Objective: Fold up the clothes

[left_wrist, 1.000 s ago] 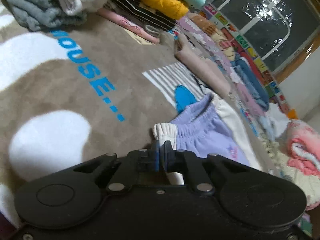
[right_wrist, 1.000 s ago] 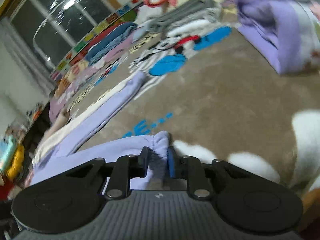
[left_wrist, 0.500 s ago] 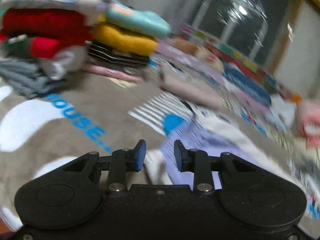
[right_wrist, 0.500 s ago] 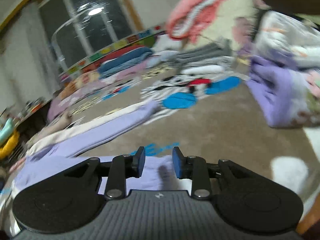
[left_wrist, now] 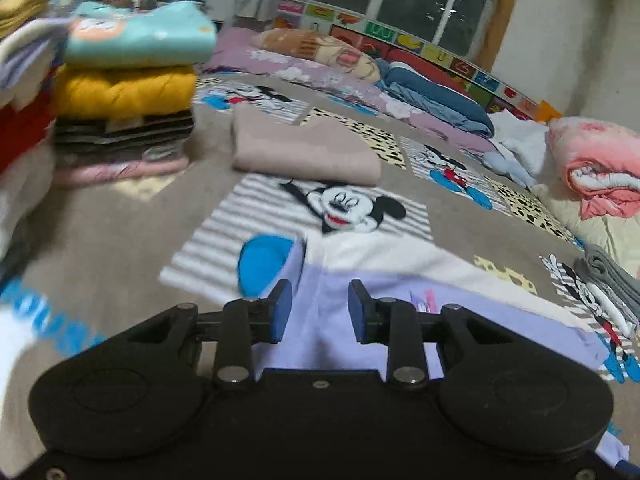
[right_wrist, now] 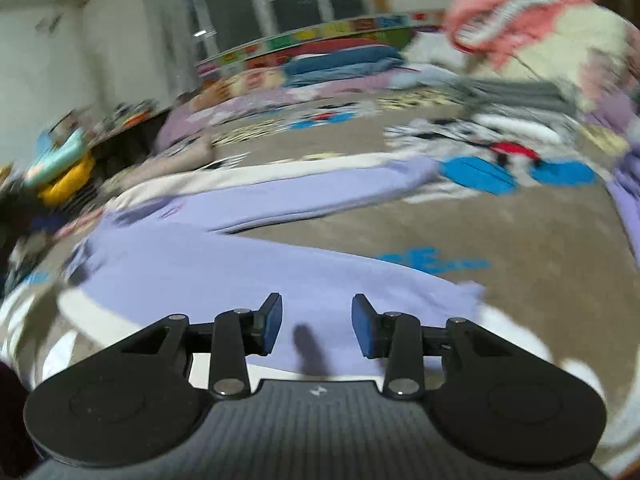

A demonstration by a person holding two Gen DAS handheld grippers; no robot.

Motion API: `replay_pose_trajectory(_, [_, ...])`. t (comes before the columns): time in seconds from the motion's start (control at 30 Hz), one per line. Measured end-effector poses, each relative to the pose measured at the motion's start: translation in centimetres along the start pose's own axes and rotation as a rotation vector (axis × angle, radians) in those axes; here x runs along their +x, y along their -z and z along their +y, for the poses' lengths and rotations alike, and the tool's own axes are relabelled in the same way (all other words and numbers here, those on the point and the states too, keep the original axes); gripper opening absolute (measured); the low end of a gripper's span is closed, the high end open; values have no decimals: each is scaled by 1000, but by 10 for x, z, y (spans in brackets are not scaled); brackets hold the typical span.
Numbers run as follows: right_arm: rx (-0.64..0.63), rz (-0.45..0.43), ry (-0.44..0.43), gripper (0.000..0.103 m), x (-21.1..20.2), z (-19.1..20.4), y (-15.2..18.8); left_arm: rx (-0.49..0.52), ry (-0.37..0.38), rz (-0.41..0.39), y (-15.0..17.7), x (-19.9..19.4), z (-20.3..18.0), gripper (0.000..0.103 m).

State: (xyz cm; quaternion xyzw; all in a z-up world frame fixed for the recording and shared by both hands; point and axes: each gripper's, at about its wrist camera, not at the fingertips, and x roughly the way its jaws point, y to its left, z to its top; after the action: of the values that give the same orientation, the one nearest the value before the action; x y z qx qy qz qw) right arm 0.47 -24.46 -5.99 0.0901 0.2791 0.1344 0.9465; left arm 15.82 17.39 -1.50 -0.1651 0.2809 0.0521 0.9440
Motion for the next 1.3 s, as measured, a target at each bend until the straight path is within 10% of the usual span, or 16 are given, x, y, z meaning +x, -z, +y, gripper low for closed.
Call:
replay_pose_trajectory(0.37, [-379, 79, -264, 39, 62, 154, -21, -17, 126, 129, -41, 81, 28, 28])
replay_pose_trajectory(0.67, [-455, 89, -415, 39, 120, 247, -35, 31, 227, 192, -39, 110, 40, 32])
replay_pose_trajectory(0.77, [-475, 90, -461, 39, 140, 277, -39, 30, 257, 188, -34, 116, 41, 6])
replay_pose_trajectory(1.1, [-500, 220, -480, 46, 153, 303, -3, -117, 165, 173, -30, 133, 77, 3])
replay_pose_trajectory(1.3, [-547, 215, -459, 46, 146, 308, -3, -70, 91, 155, -35, 130, 74, 26])
